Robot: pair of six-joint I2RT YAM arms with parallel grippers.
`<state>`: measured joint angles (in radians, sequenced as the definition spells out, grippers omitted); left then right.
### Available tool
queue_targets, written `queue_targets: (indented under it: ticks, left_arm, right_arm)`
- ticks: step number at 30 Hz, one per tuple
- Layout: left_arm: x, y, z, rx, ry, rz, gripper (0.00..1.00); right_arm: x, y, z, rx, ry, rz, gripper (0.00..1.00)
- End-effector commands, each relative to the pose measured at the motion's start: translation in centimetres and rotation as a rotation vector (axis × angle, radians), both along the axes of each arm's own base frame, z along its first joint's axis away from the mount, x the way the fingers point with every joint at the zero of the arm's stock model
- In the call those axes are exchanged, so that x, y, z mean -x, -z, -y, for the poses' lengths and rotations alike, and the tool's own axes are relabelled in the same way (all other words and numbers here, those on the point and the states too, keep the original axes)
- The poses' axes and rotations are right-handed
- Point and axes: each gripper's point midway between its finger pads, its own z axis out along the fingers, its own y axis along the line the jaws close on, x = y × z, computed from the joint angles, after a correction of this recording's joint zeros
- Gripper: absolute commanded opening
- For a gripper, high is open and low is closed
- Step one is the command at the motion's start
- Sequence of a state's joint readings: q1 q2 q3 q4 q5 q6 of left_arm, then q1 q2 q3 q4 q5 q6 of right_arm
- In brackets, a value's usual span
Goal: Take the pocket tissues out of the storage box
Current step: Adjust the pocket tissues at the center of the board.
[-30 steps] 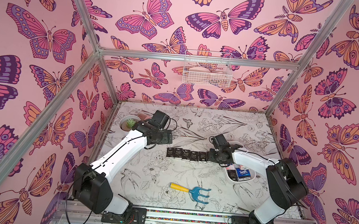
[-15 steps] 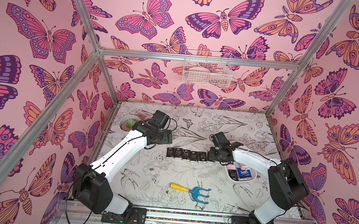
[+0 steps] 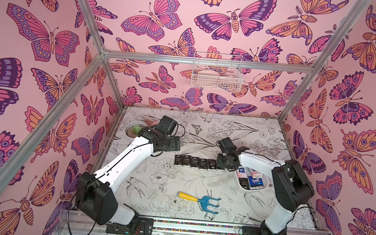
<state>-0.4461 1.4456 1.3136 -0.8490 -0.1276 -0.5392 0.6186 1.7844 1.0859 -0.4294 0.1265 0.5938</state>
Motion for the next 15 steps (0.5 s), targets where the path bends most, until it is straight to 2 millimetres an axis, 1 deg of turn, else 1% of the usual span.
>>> queue_targets:
  ticks: [1,3,9,15]
  left_arm:
    - [0.6,-0.3,-0.4,-0.025,0.01,-0.009,0.94]
    - [0.5,-0.3,-0.3,-0.024,0.009,-0.009,0.94]
    - [0.5,-0.2,-0.3,-0.026,0.011,-0.01,0.94]
    - [0.4,-0.3,-0.3,-0.025,0.012,-0.008,0.94]
  right_arm:
    - [0.6,0.9,-0.1,0.023,-0.057,-0.041,0.4]
    - [1.0,1.1,-0.2,0.035,-0.109,-0.057,0.38]
    - [1.5,1.4,0.4,0.088,-0.183,-0.079,0.34]
    - [1.7,1.5,-0.1,0.072,-0.22,-0.092,0.33]
